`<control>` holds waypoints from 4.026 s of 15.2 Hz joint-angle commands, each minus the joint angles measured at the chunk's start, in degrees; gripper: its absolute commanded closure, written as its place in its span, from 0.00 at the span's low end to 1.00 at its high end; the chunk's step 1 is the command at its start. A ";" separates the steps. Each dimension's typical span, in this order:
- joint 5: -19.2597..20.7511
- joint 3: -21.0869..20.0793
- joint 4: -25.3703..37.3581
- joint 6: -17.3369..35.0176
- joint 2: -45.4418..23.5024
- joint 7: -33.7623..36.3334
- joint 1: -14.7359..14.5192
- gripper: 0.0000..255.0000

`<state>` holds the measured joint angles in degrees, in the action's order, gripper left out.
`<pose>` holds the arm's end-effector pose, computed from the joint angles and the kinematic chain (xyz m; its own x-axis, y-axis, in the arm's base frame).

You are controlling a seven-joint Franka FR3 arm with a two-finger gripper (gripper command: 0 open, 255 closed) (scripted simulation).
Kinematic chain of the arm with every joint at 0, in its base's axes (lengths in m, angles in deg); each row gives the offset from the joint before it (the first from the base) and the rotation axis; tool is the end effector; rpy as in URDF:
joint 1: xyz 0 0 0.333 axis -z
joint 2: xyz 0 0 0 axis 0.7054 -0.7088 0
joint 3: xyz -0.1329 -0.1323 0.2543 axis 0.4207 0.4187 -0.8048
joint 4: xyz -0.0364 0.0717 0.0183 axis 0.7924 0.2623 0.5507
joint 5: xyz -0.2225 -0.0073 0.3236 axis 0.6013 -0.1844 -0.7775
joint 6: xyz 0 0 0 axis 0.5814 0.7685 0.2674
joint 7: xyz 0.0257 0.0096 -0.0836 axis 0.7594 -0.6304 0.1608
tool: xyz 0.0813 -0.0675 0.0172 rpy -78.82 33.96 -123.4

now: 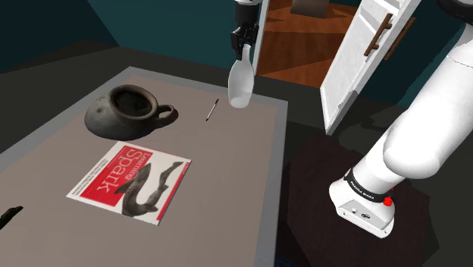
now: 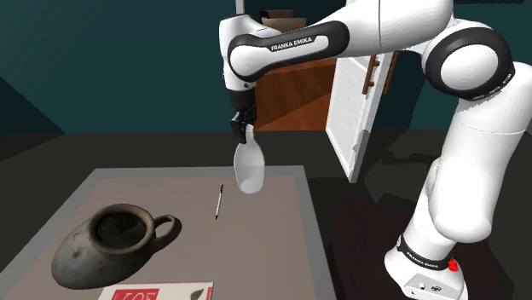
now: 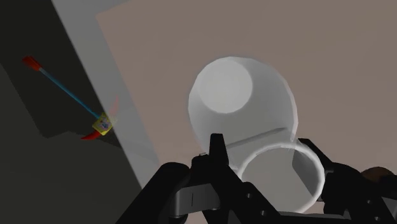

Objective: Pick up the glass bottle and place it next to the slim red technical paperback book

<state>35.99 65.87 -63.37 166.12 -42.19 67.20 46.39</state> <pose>0.5878 0.0063 0.5016 0.9951 0.0828 -0.0546 0.0826 -0.9966 -0.0071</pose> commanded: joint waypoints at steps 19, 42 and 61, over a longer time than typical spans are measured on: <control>-2.53 -12.69 -10.89 2.08 9.29 24.40 -12.46 1.00; 4.27 -27.58 9.19 -1.08 -8.34 58.30 -30.45 1.00; 10.93 -28.40 17.33 2.57 -21.54 68.54 -39.86 1.00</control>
<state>46.87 37.46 -45.47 168.03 -63.68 135.67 6.51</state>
